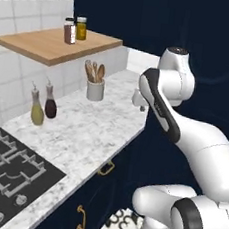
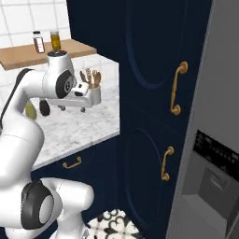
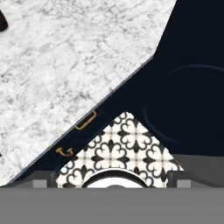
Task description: Take a straw from the drawer in front and place it inside the glass cup on the dining counter.
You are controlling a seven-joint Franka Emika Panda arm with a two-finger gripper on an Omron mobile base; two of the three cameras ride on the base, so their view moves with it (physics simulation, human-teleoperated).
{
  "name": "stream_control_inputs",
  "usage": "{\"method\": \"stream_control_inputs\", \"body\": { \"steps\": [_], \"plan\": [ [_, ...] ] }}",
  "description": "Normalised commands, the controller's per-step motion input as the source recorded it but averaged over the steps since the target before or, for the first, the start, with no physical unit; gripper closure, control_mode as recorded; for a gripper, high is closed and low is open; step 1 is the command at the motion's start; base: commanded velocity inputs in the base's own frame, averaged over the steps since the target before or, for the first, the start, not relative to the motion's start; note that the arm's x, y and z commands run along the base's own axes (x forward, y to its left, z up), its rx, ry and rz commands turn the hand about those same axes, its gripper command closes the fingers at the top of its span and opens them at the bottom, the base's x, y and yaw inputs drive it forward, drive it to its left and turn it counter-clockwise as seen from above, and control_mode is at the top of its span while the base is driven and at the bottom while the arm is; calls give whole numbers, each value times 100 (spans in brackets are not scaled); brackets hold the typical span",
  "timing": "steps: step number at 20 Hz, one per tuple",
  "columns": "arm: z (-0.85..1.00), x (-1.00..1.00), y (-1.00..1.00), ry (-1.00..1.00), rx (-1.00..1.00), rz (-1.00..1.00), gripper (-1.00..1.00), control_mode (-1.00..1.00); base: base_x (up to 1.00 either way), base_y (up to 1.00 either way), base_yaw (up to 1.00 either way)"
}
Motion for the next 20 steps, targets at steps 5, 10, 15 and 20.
{"method": "stream_control_inputs", "body": {
  "steps": [5,10,15,20],
  "plan": [
    [0,0,0,0,0,0,-100,100,-32,72,-57],
    [0,0,0,0,0,0,-100,100,-56,72,-42],
    [0,0,0,0,0,0,-100,100,-12,64,-40],
    [0,0,30,0,10,-18,-100,-100,0,53,-29]
  ]
}}
